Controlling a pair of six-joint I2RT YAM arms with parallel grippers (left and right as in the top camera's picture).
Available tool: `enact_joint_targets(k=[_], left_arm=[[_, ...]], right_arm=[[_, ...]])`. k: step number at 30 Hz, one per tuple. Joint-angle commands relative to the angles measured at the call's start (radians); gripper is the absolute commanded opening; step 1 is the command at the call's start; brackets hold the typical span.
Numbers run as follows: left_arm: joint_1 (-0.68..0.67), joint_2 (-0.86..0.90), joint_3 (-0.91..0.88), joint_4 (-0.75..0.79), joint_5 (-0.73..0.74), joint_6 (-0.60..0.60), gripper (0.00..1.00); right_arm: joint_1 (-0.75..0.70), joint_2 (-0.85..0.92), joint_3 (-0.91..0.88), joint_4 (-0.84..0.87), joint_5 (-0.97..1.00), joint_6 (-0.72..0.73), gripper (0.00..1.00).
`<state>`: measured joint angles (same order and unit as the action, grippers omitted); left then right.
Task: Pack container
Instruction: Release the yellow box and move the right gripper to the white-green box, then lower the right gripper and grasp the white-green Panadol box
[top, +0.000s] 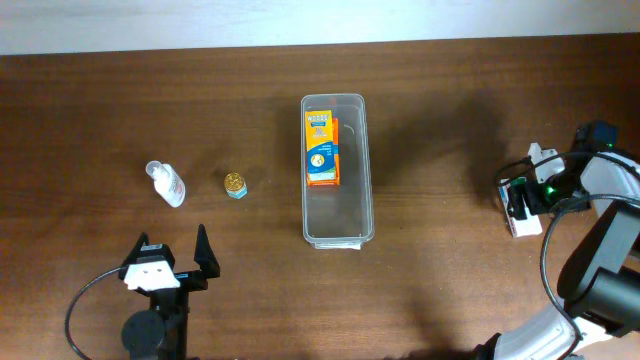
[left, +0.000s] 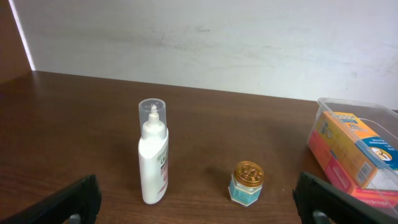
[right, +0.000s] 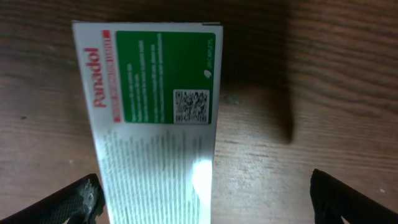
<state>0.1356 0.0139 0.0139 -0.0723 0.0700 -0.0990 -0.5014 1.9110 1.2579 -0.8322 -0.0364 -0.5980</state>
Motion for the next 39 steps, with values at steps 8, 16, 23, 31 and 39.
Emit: enact_joint_targets(k=[8, 16, 23, 31, 39], left_arm=[[-0.004, -0.007, -0.005, -0.004, -0.007, -0.006, 0.99], [-0.004, -0.007, -0.005, -0.004, -0.007, -0.006, 0.99], [-0.004, -0.007, -0.005, -0.004, -0.007, -0.006, 1.0], [-0.004, -0.007, -0.005, -0.004, -0.007, -0.006, 0.99], [-0.004, -0.007, -0.005, -0.004, -0.007, -0.006, 0.99]], right_arm=[[0.011, 0.044, -0.009, 0.011, -0.02, 0.148, 0.99], [0.06, 0.044, -0.01, 0.044, 0.006, 0.148, 0.99], [0.072, 0.045, -0.012, 0.052, 0.048, 0.17, 0.99], [0.072, 0.092, -0.014, 0.062, 0.048, 0.197, 1.0], [0.072, 0.098, -0.014, 0.068, 0.049, 0.2, 0.99]])
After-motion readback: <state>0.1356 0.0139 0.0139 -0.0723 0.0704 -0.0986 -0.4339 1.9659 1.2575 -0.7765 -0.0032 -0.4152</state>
